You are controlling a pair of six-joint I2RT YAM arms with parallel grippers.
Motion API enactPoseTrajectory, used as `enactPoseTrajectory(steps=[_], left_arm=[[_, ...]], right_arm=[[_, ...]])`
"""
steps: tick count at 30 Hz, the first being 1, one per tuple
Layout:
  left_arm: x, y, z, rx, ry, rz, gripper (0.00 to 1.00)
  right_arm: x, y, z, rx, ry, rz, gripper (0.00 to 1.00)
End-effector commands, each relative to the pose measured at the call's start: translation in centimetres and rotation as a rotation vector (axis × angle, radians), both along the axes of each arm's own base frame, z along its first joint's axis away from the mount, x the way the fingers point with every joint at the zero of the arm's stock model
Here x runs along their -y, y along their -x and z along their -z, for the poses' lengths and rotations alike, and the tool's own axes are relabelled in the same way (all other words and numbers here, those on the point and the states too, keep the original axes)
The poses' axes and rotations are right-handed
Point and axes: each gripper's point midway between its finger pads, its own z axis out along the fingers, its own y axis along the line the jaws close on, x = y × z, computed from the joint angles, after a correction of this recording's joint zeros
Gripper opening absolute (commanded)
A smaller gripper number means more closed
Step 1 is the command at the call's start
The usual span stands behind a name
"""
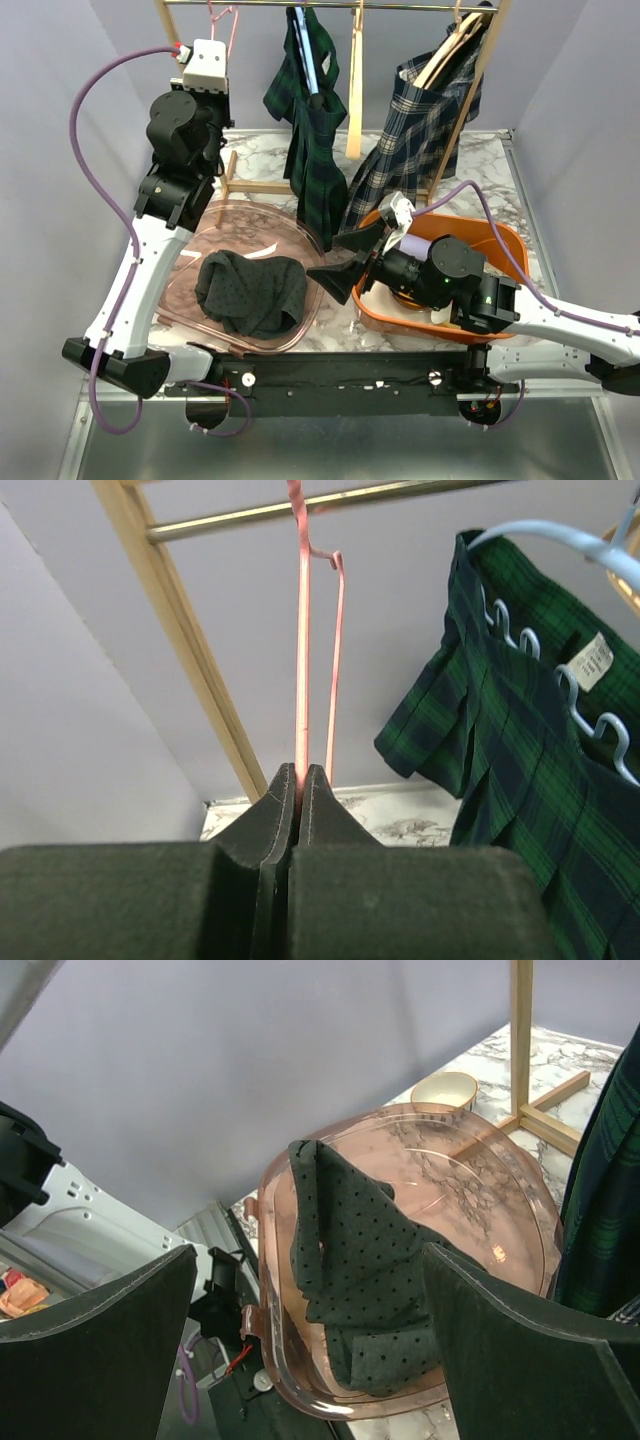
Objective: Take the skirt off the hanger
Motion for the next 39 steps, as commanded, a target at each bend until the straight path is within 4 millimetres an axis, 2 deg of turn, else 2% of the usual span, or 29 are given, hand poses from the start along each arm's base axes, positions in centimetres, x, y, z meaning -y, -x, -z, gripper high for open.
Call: enactPoseTrajectory(steps=[1,6,11,14,15,17,18,20,21,23,24,29,32,33,34,36,39], left_arm=[[-1.3,1.5,-3.7,0.111,0.051,-0.026,0.00],[-0.8,-1.0,-0.9,0.029,0.033,-0.033,0.00],[-0.3,-2.4,1.8,-0.088,0.032,-0.008,0.00],[-0.5,-2.6,3.3,-0.136,0.028,-0.024,0.16],[-0.5,-2.3,3.2,-0.136,0.028,-0.017,0.27],[-0.6,-1.6,3.3,-0.153,0.037,-0.014,0.39],[-0.9,-0.8,2.8,-0.147,0.050,-0.013,0.53],[-1.1,0.4,2.8,-0.171,0.081,-0.013,0.66],[-1.2,0.9,2.7,-0.179,0.091,-0.014,0.76],[-1.4,2.4,3.4,-0.223,0.115,-0.010,0.86],[-1.6,2.9,3.8,-0.240,0.125,-0.012,0.93],[-3.3,6.6,8.1,-0.348,0.217,-0.085,0.94],[-2.6,8.8,10.0,-0.374,0.319,-0.041,0.86],[-2.2,9.4,10.4,-0.386,0.348,-0.013,0.81],[-2.0,10.7,11.2,-0.408,0.400,-0.001,0.79],[-1.1,11.9,12.6,-0.463,0.468,0.036,0.75],[0.5,14.1,16.6,-0.576,0.599,0.080,0.68]], right_arm=[[0.1,0.4,-0.1,-0.010,-0.019,-0.016,1.00],[0.2,0.7,0.0,-0.030,-0.023,-0.025,1.00],[0.8,0.6,0.0,-0.037,-0.039,-0.009,1.00],[0.8,0.8,-0.4,-0.043,-0.049,-0.020,1.00],[0.8,1.0,-0.4,-0.045,-0.050,-0.027,1.00],[0.7,1.1,-0.6,-0.047,-0.053,-0.036,1.00],[0.7,1.1,-0.5,-0.049,-0.050,-0.036,1.00],[0.6,1.1,-0.4,-0.055,-0.050,-0.036,1.00],[0.6,1.1,-0.2,-0.060,-0.050,-0.037,1.00],[0.6,1.3,-0.2,-0.067,-0.053,-0.042,1.00],[0.7,1.3,0.4,-0.079,-0.029,-0.044,1.00],[0.7,1.3,1.3,-0.109,0.004,-0.035,1.00],[0.7,1.1,2.3,-0.140,0.033,-0.018,1.00],[0.7,1.1,2.6,-0.148,0.035,-0.017,1.00],[0.6,1.2,2.7,-0.157,0.032,-0.022,1.00],[0.2,1.4,3.1,-0.169,0.034,-0.038,1.00],[-0.3,1.7,3.3,-0.185,0.037,-0.057,1.00]])
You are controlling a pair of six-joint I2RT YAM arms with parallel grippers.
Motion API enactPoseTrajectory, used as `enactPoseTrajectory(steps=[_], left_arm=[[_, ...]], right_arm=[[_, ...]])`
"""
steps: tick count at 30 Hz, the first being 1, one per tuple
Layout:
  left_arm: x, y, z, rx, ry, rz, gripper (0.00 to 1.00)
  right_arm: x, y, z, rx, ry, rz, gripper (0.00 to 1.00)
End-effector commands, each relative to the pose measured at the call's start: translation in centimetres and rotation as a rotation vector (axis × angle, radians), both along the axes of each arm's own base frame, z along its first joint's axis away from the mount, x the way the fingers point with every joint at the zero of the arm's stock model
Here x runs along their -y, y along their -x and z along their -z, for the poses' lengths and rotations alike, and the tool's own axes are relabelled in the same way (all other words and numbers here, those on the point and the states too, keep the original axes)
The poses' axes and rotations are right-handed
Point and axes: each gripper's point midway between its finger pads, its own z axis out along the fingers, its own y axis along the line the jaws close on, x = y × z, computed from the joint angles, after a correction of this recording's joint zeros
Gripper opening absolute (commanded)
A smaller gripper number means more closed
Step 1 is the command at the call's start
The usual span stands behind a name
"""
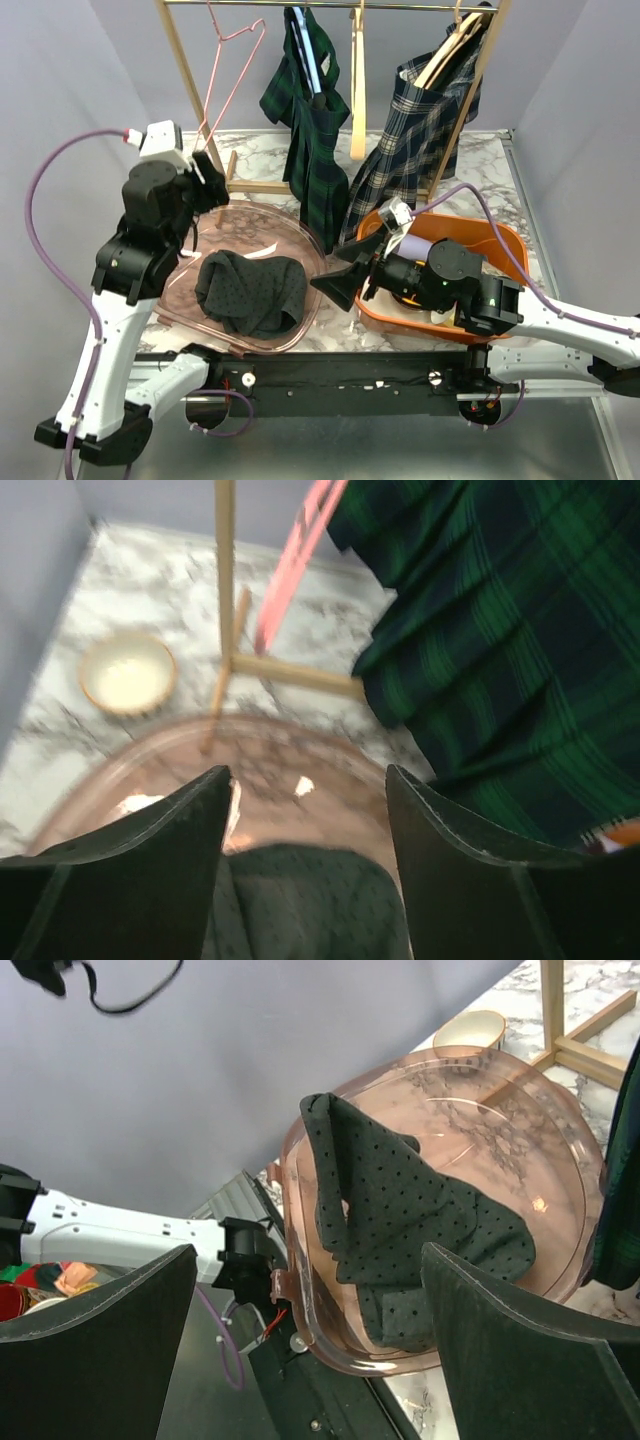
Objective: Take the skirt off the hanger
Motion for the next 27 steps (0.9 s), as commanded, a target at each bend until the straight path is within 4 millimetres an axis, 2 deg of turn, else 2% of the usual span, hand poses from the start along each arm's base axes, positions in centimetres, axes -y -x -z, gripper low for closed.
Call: enactPoseTrajectory(steps=[1,3,4,6,7,8,10,13,15,16,19,20,22,23,25,26,27], left_arm=[[4.0,3.9,8.4,-0.242,0.282,0.117,0.67],[5.4,4.5,11.8,-0.318,0.374,0.140,0.65],[5.9,5.0,15.8,-0.401,0.398,0.136,0.63],[5.8,5.4,19.9,-0.491,0.455,0.062,0.54],[5.6,6.2,23.7,-0.573,0.459,0.017,0.52],[4.4,6.1,25.4,-0.583,0.449,-0.074,0.52],[3.6,6.7,28.8,-0.623,0.500,-0.185,0.51],[1.5,6.8,31.4,-0.596,0.528,-0.353,0.53],[0.7,6.5,32.3,-0.572,0.540,-0.412,0.55],[0.8,6.2,32.5,-0.564,0.565,-0.420,0.56],[1.1,5.5,31.2,-0.559,0.521,-0.364,0.61],[1.1,4.6,28.8,-0.517,0.504,-0.339,0.63],[-0.1,4.7,26.9,-0.498,0.426,-0.360,0.69],[-0.4,3.9,23.9,-0.440,0.380,-0.324,0.71],[-0.8,4.1,21.1,-0.405,0.337,-0.296,0.77],[-0.8,3.6,18.0,-0.345,0.339,-0.267,0.78],[-0.9,3.8,16.7,-0.326,0.307,-0.241,0.80]], right_arm=[[-0.9,0.6,1.4,-0.053,0.026,-0.035,1.00],[-1.0,0.7,1.4,-0.053,0.028,-0.038,1.00],[-1.2,0.6,1.6,-0.058,0.032,-0.040,1.00],[-1.2,0.7,1.7,-0.062,0.040,-0.042,1.00],[-1.1,0.7,1.6,-0.061,0.037,-0.041,1.00],[-1.0,0.7,1.7,-0.062,0.039,-0.039,1.00],[-0.7,0.5,1.9,-0.062,0.048,-0.024,1.00],[0.0,0.3,2.0,-0.060,0.047,0.002,1.00],[0.6,0.0,1.6,-0.055,0.035,0.022,1.00],[0.6,0.0,1.7,-0.058,0.035,0.025,1.00],[1.0,0.1,1.3,-0.059,0.022,0.028,1.00],[1.0,0.1,1.2,-0.062,0.022,0.028,1.00],[1.3,0.2,0.9,-0.065,0.016,0.028,1.00],[1.3,0.2,0.9,-0.065,0.016,0.030,1.00],[1.5,0.2,0.7,-0.062,0.012,0.030,1.00],[1.6,0.2,0.6,-0.060,0.010,0.034,1.00],[1.7,0.1,0.6,-0.059,0.013,0.040,1.00]])
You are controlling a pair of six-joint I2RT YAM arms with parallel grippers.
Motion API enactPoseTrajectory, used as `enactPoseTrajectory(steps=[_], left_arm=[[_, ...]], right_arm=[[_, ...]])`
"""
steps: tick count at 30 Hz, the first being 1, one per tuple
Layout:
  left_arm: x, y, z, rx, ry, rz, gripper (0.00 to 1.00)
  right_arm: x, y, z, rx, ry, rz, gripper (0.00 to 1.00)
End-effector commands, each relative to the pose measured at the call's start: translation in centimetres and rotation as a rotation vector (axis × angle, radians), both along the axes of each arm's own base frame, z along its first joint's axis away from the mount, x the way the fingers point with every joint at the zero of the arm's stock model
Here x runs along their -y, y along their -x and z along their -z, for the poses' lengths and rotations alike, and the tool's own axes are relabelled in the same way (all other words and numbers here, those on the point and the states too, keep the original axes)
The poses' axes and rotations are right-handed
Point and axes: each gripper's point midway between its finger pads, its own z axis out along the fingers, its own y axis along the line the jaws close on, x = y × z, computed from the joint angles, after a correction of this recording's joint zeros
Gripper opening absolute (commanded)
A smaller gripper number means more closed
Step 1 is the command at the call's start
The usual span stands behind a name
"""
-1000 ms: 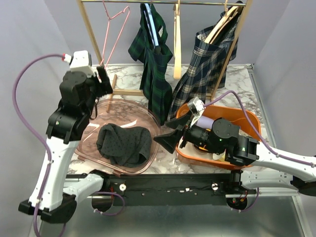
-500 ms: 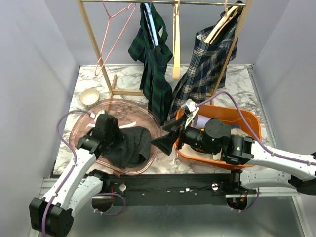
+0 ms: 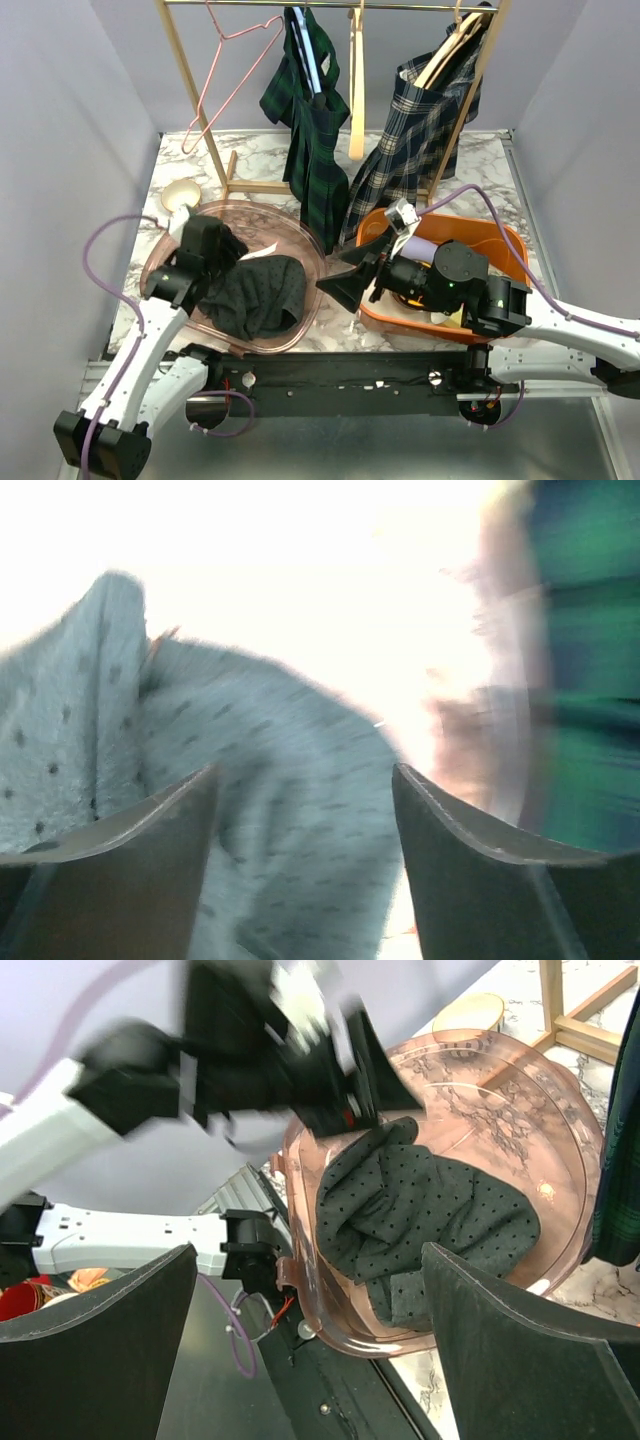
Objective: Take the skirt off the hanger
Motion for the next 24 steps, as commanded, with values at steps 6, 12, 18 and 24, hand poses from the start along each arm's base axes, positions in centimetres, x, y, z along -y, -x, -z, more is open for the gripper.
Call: enactPoseTrajectory(steps=[6,12,18,24], left_arm=[[-0.7,-0.2,-18.4,0.338,-0.168,0.196,0.80],[3.4,-3.2,-26.4,0.564,-0.141,0.329,0.80],[8.1,-6.5,-32.4,0.694,-0.285,0.381,0.80],[13.4,-9.9,-35.2,0.769,-0.321,0.421,0.86]], right_arm=[[2.0,-0.8,-0.4,0.004,0.028,0.080,1.00],[3.3,-1.0,-1.3,0.016,-0.002,0.110,1.00],[3.4,-1.0,-1.2,0.009,0.014,0.112,1.00],[3.3,-1.0,-1.1,0.003,0.005,0.109,1.00]])
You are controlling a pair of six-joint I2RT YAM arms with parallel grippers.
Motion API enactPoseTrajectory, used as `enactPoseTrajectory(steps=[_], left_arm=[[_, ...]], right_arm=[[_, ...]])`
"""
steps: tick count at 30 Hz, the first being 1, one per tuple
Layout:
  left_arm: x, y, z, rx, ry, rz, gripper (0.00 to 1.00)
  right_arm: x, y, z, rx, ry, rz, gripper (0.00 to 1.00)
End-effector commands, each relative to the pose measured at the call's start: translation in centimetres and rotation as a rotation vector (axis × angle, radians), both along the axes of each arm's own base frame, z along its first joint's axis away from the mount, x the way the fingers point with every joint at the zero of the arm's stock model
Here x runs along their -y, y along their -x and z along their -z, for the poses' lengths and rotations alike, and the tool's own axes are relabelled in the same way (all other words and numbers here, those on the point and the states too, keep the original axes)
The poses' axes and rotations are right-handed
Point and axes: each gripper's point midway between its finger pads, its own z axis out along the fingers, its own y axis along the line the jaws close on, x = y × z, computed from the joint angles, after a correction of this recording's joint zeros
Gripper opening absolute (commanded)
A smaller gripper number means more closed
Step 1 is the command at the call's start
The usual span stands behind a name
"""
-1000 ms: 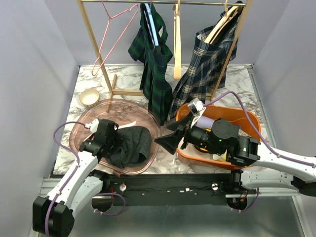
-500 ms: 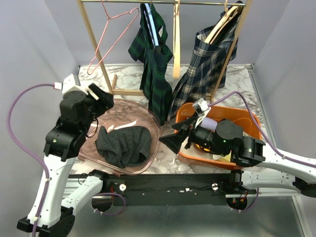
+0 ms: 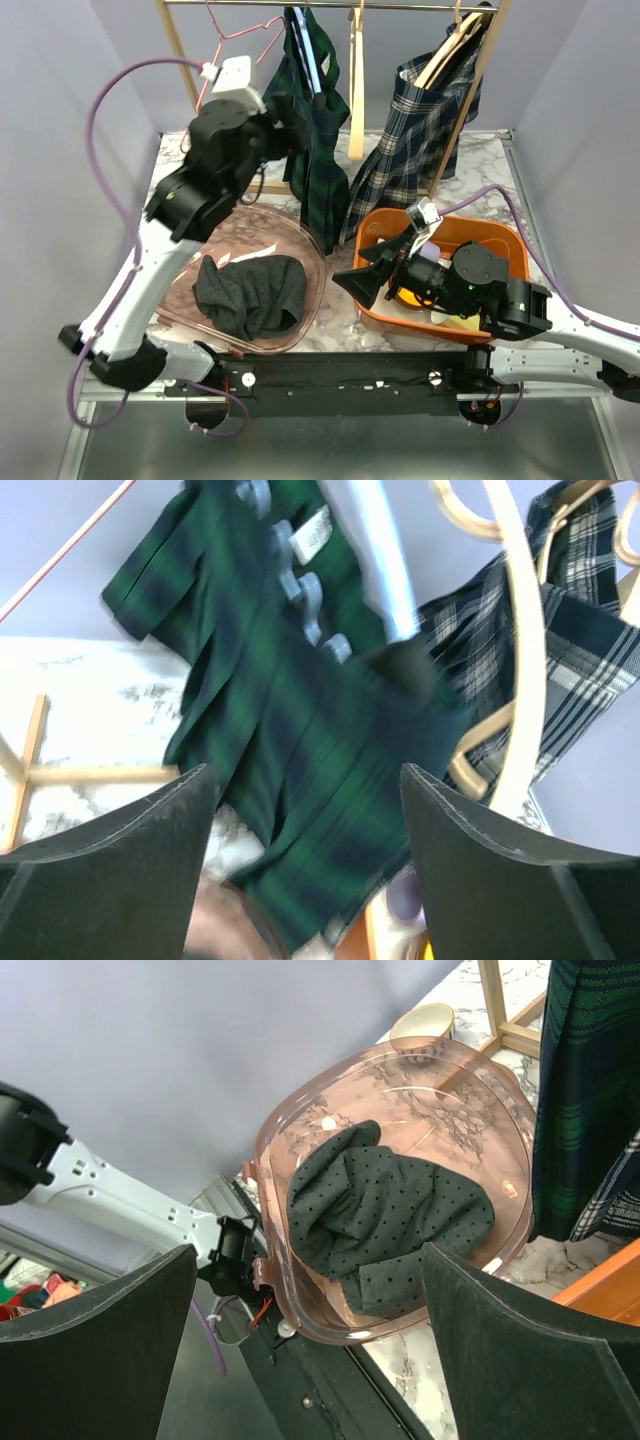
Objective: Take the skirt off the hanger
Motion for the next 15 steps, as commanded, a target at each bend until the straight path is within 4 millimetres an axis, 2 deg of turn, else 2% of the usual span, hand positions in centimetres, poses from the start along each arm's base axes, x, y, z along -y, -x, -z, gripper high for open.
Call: enactPoseTrajectory(steps=[1,4,7,9,10,12,13,14,15], left_arm=[[1.5,-2.0,-3.1,0.119,-0.039,-0.037,0.87],[2.9,-3.0,-4.1,0.177,-0.030,-0.014,0.89],[4.0,-4.3,-4.1,0.210,-0.053,-0.007,0.89],[3.8,-5.2,-4.0,0.216,-0.082,-0.045,0.87],[4.2,-6.0,-3.3,0.206,-0.107,-0.052,0.87],[4.2,-6.6,-3.7,0.220,-0.132,-0.068,0.86],[4.7,-7.5,-3.0,0.210,-0.151,-0.075,0.85],[4.7,-7.5,-3.9,0.226,-0.149,-0.081,0.84],[4.7,-7.8,-3.9,0.228,-0.166,-0.086,0.84]], right_arm=[[0.3,-0.2,-0.7,0.000,-0.011,0.022,1.00],[0.3,-0.3,-0.7,0.004,-0.002,0.021,1.00],[0.4,-0.4,-0.8,0.010,0.002,0.027,1.00],[0.4,-0.4,-0.9,0.017,0.001,0.025,0.99],[0.4,-0.4,-0.9,0.018,0.002,0.028,1.00],[0.4,-0.4,-0.9,0.020,0.002,0.028,1.00],[0.3,-0.4,-0.8,0.019,0.004,0.027,1.00],[0.2,-0.5,-0.7,0.018,0.007,0.027,1.00],[0.2,-0.5,-0.6,0.018,0.009,0.027,1.00]])
